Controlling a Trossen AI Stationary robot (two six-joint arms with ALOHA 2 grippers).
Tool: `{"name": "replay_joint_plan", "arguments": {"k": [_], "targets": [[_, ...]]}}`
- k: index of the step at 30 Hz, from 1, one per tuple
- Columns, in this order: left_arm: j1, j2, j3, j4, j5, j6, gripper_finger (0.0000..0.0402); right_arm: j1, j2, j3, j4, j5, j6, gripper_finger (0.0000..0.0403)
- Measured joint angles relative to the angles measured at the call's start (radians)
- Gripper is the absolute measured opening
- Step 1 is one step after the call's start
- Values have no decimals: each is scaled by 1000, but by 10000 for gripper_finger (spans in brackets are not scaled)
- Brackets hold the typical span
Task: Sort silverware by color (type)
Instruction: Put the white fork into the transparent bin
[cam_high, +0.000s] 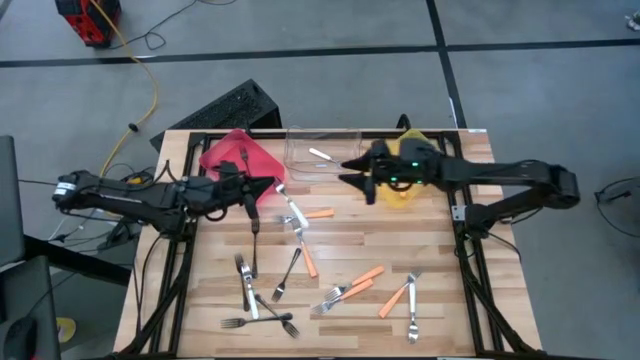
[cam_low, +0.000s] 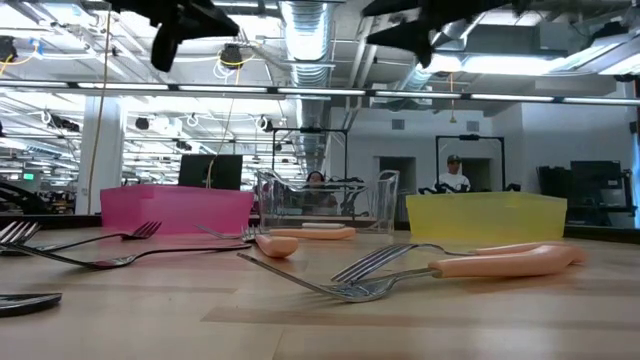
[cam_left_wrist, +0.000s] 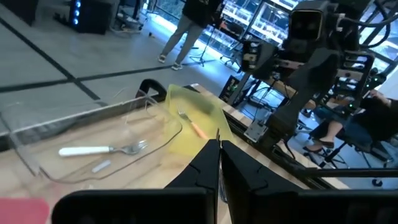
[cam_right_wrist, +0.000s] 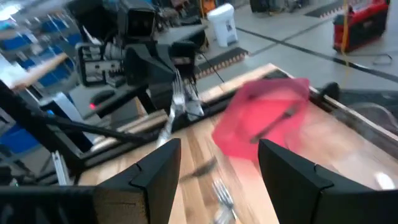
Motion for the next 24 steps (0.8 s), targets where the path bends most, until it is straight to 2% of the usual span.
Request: {"name": "replay_joint_plan", "arguments": {"k": [8, 18, 24], "targets": [[59, 98, 0, 135, 81, 46, 0, 2, 188, 2, 183, -78, 62, 246], [107, 174, 0, 203, 171, 51, 0, 3, 335, 66, 179, -140, 86, 320], [131, 173, 0, 214, 174, 66, 0, 3, 417, 138, 181, -221, 86, 333]]}}
